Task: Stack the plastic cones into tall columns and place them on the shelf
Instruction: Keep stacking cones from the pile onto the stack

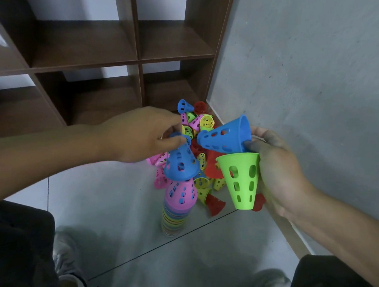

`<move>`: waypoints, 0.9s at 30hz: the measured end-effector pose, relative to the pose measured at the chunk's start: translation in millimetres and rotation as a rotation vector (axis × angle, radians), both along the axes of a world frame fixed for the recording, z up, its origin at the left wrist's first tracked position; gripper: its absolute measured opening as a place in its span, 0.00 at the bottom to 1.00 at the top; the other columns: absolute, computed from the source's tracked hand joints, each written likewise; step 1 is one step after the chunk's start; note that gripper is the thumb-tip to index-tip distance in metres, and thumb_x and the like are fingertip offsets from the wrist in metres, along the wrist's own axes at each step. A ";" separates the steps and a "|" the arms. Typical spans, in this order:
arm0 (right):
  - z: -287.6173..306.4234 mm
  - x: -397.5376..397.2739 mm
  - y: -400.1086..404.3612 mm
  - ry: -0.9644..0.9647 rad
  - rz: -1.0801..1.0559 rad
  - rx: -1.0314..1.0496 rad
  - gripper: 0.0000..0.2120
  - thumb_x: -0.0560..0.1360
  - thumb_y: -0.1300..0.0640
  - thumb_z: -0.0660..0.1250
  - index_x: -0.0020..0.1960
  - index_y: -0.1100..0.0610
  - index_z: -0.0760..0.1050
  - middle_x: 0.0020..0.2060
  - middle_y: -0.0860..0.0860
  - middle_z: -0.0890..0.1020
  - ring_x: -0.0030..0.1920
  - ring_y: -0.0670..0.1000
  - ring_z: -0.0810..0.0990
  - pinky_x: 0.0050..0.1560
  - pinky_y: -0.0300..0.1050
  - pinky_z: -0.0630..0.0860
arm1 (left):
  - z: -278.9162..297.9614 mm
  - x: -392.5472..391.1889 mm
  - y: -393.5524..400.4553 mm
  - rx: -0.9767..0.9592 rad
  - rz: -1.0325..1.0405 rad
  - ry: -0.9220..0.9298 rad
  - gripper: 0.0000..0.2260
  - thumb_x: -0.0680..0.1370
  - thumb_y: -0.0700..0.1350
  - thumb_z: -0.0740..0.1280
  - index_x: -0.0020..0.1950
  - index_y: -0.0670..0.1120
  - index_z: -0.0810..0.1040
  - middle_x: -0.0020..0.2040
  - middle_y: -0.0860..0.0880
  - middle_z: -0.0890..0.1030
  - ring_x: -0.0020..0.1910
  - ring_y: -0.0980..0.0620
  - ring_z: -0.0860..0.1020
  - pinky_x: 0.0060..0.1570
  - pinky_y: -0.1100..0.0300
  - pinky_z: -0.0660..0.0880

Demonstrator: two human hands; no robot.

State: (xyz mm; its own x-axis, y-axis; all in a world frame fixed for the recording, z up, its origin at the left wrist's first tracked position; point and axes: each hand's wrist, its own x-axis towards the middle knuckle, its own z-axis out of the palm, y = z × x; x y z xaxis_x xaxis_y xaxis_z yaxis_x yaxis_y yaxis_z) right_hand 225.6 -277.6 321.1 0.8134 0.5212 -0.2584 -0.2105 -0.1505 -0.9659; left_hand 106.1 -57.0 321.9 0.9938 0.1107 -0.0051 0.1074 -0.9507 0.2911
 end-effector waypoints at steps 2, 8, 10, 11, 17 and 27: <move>1.2 -0.3 0.0 0.005 0.002 0.003 0.12 0.81 0.66 0.58 0.57 0.54 0.76 0.44 0.53 0.88 0.38 0.51 0.85 0.40 0.47 0.79 | -2.3 -0.6 -5.5 0.027 -0.045 0.033 0.20 0.77 0.64 0.55 0.56 0.53 0.76 0.45 0.56 0.77 0.42 0.58 0.75 0.42 0.58 0.77; 1.7 -0.5 1.1 -0.005 0.004 0.003 0.12 0.81 0.66 0.58 0.57 0.54 0.76 0.45 0.52 0.88 0.39 0.52 0.85 0.43 0.50 0.79 | -7.3 1.2 -12.4 -0.069 -0.031 0.037 0.29 0.73 0.70 0.55 0.66 0.55 0.74 0.54 0.58 0.78 0.48 0.58 0.77 0.48 0.59 0.78; 2.2 -0.8 1.3 -0.009 0.015 -0.001 0.12 0.81 0.66 0.58 0.58 0.54 0.77 0.46 0.53 0.87 0.40 0.54 0.85 0.45 0.53 0.79 | -6.3 3.4 -15.3 -0.199 -0.007 -0.018 0.32 0.72 0.70 0.59 0.71 0.55 0.70 0.61 0.59 0.76 0.52 0.59 0.77 0.49 0.63 0.77; 2.4 -1.1 1.5 -0.010 0.022 -0.005 0.12 0.81 0.65 0.59 0.58 0.54 0.77 0.46 0.53 0.87 0.40 0.54 0.85 0.46 0.54 0.79 | -4.9 4.6 -17.4 -0.268 -0.007 -0.043 0.33 0.72 0.69 0.61 0.73 0.56 0.68 0.63 0.60 0.75 0.54 0.60 0.77 0.50 0.64 0.77; 4.5 -4.9 2.5 -0.001 0.030 0.008 0.11 0.81 0.64 0.60 0.59 0.54 0.77 0.48 0.56 0.87 0.44 0.59 0.83 0.48 0.58 0.77 | 0.4 9.7 -27.5 -0.365 -0.101 -0.159 0.28 0.72 0.67 0.62 0.67 0.54 0.75 0.58 0.63 0.75 0.58 0.66 0.73 0.50 0.74 0.73; 7.7 -6.6 2.0 0.002 0.016 0.047 0.08 0.82 0.59 0.61 0.58 0.53 0.76 0.43 0.53 0.87 0.38 0.50 0.82 0.47 0.53 0.76 | 8.5 10.5 -13.9 -0.432 -0.006 -0.161 0.20 0.74 0.62 0.62 0.62 0.55 0.73 0.56 0.60 0.81 0.53 0.65 0.79 0.52 0.69 0.78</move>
State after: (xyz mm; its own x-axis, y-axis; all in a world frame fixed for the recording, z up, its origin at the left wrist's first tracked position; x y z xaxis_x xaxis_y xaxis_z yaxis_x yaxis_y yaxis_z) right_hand 219.0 -275.6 328.8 0.8045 0.5455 -0.2350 -0.2102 -0.1085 -0.9716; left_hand 116.6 -70.9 330.3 0.9863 0.1270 0.1053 0.0233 -0.7391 0.6732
